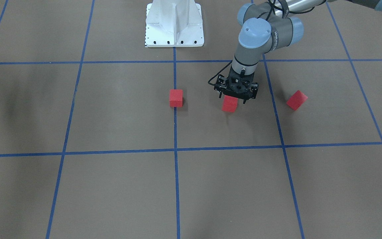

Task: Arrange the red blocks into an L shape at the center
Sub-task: 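Grasp the middle red cube with the left gripper, then carry the cube with the left gripper to just beyond the center cube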

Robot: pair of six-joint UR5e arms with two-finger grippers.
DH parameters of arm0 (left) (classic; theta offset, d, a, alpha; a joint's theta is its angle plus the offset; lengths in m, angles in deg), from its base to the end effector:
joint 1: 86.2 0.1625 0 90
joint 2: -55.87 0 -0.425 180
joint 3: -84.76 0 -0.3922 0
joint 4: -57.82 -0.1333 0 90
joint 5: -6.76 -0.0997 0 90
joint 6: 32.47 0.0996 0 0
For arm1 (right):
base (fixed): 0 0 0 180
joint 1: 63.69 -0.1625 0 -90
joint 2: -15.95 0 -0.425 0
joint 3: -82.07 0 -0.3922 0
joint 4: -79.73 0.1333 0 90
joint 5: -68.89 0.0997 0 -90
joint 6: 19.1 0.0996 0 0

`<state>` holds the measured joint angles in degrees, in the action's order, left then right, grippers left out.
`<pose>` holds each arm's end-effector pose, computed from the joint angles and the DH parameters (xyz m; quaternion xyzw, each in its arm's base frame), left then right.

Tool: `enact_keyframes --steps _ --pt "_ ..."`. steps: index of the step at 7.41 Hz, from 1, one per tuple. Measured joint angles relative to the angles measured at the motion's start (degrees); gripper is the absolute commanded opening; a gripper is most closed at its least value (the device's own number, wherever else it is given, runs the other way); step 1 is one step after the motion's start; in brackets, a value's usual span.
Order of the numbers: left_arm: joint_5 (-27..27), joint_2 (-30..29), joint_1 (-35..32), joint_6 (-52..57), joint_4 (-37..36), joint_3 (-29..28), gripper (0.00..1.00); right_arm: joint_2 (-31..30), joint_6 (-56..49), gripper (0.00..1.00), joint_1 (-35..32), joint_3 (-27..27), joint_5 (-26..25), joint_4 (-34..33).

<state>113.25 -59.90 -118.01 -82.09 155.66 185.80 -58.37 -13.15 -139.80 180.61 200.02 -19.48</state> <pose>0.4858 -0.4249 0.3081 0.1143 0.3819 0.1227 0.9089 -0.0754 -0.5873 0.4574 0.0605 -0.3641 -0.1100 0.9228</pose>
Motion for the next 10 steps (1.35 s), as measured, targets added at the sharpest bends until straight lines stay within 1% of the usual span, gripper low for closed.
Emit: enact_keyframes --steps 2,4,5,6,7,8,9,10 --pt "0.28 -1.21 0.06 -0.05 0.28 -2.0 0.99 -0.08 0.09 1.0 0.0 0.09 -0.03 0.06" --pt "0.56 -1.59 0.13 -0.29 0.42 -3.05 0.87 -0.11 0.12 1.0 0.0 0.24 -0.04 0.07" --pt "0.64 -1.62 0.18 -0.33 0.44 -3.3 0.83 -0.12 0.12 1.0 0.0 0.29 -0.04 0.07" --pt "0.67 -1.64 0.21 -0.33 0.46 -3.42 0.82 -0.12 0.14 1.0 0.0 0.35 -0.06 0.07" --pt "0.69 -1.65 0.23 -0.31 0.44 -3.45 0.55 -0.12 0.18 1.0 0.0 0.39 -0.06 0.07" --pt "0.71 -1.67 0.25 -0.32 0.37 -3.44 0.21 -0.12 0.2 1.0 0.0 0.41 -0.04 0.07" --pt "0.73 -1.73 0.25 -0.36 0.22 -3.32 0.0 -0.14 0.2 1.0 0.0 0.43 -0.06 0.07" --pt "0.88 -2.02 0.24 -0.4 0.04 -3.11 0.0 -0.17 0.21 1.0 0.0 0.43 -0.07 0.07"
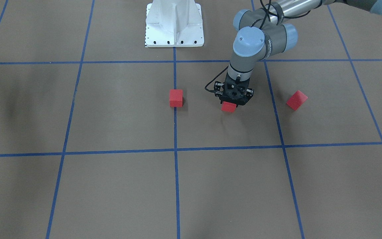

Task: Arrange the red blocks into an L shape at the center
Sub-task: 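Carry the cube with the left gripper to just beyond the center cube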

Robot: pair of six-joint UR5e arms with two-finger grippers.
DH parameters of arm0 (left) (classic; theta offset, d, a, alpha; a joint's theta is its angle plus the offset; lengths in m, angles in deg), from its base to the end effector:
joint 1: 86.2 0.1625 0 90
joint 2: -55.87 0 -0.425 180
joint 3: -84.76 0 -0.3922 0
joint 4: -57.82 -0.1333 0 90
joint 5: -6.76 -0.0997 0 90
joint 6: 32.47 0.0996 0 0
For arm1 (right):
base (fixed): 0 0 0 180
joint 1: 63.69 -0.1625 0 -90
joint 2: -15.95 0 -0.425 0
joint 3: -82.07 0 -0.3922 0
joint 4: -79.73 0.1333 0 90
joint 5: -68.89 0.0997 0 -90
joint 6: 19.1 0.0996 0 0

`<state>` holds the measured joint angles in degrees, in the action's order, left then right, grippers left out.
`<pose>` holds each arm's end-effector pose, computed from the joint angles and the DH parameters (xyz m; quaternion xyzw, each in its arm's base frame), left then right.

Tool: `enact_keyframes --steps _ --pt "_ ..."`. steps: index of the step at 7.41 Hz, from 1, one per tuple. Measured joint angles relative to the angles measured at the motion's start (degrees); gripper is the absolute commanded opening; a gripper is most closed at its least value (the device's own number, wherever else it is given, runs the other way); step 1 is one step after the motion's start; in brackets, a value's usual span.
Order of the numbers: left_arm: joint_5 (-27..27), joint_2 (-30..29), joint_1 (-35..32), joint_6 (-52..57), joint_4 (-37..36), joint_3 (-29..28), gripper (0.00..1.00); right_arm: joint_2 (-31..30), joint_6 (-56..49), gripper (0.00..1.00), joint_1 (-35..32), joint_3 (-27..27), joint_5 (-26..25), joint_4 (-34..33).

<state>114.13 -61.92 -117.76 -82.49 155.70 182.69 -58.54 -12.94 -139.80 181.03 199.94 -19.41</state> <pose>0.5033 -0.4307 0.3096 0.1008 0.3798 0.1233 0.9112 -0.0749 -0.5858 0.4556 0.0625 -0.3639 -0.1092 0.9229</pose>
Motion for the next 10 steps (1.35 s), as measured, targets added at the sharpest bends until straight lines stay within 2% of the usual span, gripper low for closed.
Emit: enact_keyframes --steps 3,5,6,8,10 --pt "0.97 -3.78 -0.7 -1.63 -1.37 0.26 0.0 0.02 0.0 1.0 0.0 0.0 -0.01 0.0" --pt "1.06 -11.7 -0.73 -7.26 -8.41 -0.69 0.0 0.0 0.02 1.0 0.0 -0.15 -0.01 -0.05" --pt "1.03 -16.2 -0.6 -10.99 -10.63 -3.16 0.0 -0.04 0.06 1.0 0.0 -0.21 -0.01 -0.06" --pt "0.95 -24.65 -0.4 -15.06 -11.51 -11.72 0.0 -0.07 0.08 1.0 0.0 -0.28 -0.01 -0.01" --pt "0.84 -27.34 -0.35 -15.63 -10.58 -15.69 0.0 -0.06 0.09 1.0 0.0 -0.29 -0.01 0.0"
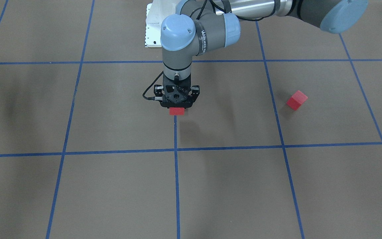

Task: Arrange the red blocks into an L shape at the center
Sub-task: 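Carry the cube with the left gripper to just beyond the center cube, then set the cube against the center cube's far side and open the left gripper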

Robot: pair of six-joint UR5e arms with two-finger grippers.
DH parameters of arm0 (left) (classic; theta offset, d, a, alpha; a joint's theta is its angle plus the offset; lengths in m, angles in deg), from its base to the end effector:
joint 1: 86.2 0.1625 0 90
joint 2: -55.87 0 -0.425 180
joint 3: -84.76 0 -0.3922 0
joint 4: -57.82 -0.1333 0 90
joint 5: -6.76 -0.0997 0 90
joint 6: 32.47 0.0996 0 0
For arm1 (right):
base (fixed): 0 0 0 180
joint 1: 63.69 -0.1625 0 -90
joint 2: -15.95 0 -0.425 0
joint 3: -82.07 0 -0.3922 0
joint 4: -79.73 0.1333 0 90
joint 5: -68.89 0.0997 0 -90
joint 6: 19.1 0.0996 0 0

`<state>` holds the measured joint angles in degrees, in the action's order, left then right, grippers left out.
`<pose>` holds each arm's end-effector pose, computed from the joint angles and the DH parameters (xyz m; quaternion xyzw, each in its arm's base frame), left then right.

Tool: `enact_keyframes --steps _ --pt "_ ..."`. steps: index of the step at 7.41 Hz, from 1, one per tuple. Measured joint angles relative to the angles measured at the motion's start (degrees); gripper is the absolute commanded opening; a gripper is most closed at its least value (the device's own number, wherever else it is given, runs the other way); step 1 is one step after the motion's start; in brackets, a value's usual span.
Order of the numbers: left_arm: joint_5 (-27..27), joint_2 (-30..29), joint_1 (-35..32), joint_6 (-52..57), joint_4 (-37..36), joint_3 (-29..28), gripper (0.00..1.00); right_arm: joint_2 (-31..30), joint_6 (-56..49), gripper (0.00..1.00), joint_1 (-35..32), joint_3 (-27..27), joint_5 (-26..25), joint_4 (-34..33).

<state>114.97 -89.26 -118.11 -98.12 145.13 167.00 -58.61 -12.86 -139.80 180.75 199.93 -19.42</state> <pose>0.5841 -0.4841 0.1141 0.0479 0.4000 -0.0002 0.9153 -0.0750 -0.5860 0.4587 0.0594 -0.3635 -0.1075 0.9235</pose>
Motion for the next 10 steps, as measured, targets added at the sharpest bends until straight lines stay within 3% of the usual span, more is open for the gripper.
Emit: enact_keyframes --steps 4,10 --pt "-0.27 -0.25 1.49 0.09 6.32 -6.01 0.0 0.08 0.0 1.0 0.0 -0.01 -0.02 0.0" --pt "-1.83 0.2 3.25 -0.77 6.88 -6.43 0.0 0.12 0.23 1.0 0.0 0.06 -0.08 0.0"
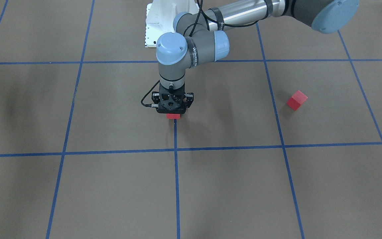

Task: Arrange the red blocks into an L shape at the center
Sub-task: 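Set the cube against the center cube's far side and open the left gripper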

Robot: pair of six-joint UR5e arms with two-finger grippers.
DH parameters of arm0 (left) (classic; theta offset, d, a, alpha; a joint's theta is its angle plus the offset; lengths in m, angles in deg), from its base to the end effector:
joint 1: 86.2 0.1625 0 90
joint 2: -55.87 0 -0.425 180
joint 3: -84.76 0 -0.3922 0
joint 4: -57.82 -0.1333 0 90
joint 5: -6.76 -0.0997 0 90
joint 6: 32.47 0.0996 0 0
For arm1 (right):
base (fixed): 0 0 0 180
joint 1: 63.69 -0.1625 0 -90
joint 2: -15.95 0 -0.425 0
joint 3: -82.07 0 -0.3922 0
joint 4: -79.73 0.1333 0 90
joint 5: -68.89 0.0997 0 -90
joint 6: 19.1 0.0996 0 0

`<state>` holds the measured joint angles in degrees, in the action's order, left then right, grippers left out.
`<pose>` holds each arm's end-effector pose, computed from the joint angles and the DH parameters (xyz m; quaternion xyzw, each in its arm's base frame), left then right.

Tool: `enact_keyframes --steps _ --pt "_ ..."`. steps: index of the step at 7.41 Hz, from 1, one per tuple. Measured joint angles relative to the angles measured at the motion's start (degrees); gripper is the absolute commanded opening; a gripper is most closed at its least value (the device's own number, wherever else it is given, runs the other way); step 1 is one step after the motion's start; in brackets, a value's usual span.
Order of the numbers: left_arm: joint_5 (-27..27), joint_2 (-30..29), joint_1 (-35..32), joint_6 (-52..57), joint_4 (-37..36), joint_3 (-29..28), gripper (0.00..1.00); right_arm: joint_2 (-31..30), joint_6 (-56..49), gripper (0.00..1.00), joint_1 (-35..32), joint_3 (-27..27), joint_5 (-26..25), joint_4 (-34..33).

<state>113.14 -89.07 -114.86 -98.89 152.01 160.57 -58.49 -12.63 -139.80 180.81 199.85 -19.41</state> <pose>0.6367 -0.4679 0.1478 0.0484 0.3976 0.0139 0.9162 -0.0750 -0.5865 0.4571 0.0603 -0.3632 -0.1061 0.9237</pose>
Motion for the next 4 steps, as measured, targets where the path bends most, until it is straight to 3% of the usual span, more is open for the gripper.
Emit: enact_keyframes --steps 4 --pt "-0.29 0.92 0.21 -0.11 0.02 0.36 0.0 0.0 0.21 1.0 0.0 0.11 0.0 0.0"
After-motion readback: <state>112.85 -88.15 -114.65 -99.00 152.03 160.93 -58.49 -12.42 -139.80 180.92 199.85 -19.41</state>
